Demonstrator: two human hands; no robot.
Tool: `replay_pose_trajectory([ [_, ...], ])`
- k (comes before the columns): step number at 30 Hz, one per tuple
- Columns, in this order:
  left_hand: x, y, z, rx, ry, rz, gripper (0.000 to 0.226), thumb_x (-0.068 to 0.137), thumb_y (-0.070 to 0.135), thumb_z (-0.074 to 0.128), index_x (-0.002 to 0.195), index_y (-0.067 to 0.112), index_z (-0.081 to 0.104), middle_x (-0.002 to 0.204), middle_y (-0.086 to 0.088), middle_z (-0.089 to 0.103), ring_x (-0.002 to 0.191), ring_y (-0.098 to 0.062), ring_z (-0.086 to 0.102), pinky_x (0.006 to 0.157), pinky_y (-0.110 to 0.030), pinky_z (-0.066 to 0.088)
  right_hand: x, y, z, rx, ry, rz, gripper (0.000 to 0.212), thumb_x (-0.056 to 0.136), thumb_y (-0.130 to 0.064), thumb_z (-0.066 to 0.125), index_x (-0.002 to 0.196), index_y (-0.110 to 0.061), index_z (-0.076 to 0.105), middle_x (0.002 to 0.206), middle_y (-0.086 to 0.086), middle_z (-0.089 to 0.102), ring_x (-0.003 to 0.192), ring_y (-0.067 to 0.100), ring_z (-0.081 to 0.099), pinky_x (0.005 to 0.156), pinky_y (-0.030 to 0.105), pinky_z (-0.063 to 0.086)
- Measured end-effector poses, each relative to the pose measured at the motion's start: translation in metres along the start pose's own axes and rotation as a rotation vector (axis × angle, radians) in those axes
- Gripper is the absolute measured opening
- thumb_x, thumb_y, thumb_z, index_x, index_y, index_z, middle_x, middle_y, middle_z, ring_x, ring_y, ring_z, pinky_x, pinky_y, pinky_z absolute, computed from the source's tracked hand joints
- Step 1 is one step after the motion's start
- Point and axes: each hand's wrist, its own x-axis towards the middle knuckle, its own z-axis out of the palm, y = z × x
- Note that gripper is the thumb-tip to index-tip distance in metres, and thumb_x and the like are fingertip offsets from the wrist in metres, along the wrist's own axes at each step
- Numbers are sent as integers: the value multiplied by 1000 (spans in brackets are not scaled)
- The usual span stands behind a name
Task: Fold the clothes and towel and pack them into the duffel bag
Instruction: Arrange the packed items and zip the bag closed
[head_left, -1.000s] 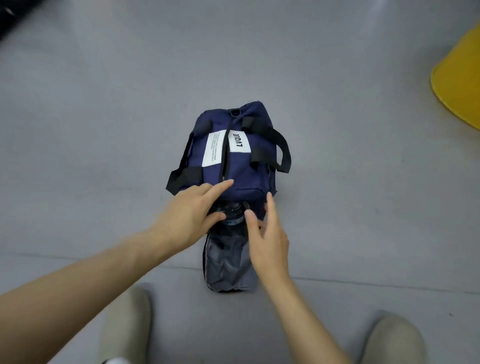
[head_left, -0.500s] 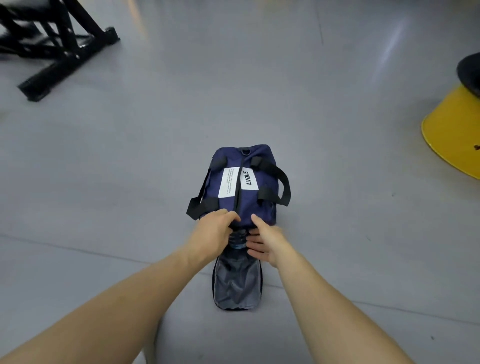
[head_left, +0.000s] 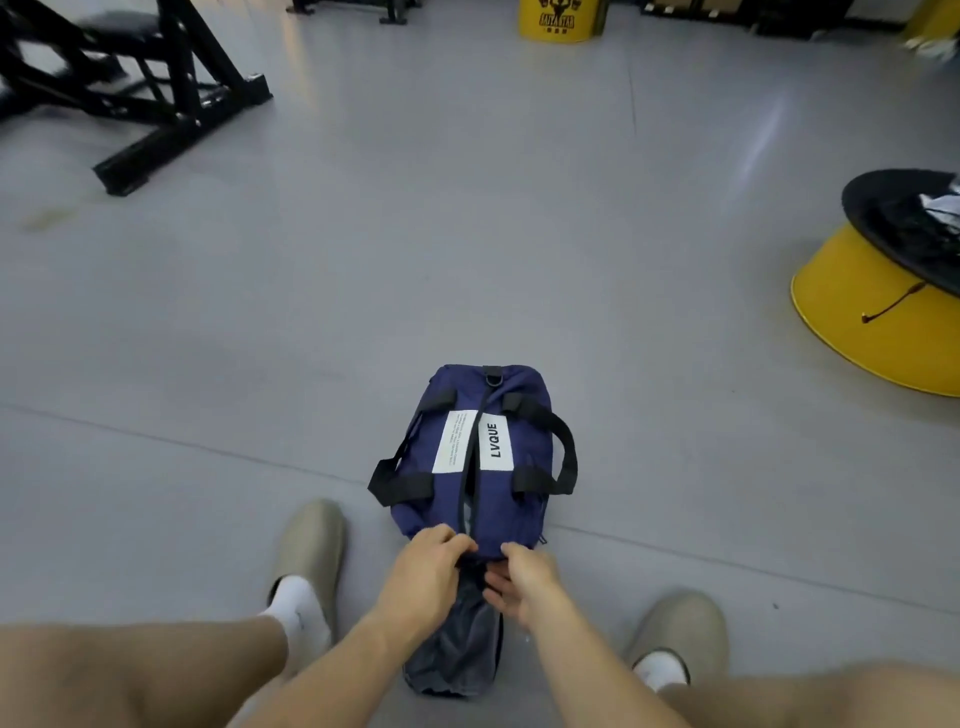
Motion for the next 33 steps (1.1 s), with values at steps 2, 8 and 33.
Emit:
replay_pose_trajectory([
  [2,-26,-2,5,44,-33,44,48,87,5,55,131,21,65,125,-2,65,123,-27,55,108,-42,45,-11,16,-7,-21,23,3,6,101,-15,55,103,-11,56,92,15,67,80,26,64,64,39,54],
  [8,-75,4,3,187,-192,53,59,100,10,44,156,24,34,163,-1,28,152,-27,21,123,-35,19,-25,38,-14,-71,31,-12,15,103,-17,52,117,-11,53,94,12,64,78,23,61,62,39,53],
  [33,297,-82,-43,658,-242,372,55,100,16,42,149,41,42,164,-3,25,142,-27,34,114,-38,32,156,-241,38,-1790,29,-1231,27,101,-29,41,122,-26,57,113,-1,64,107,28,57,86,42,50],
])
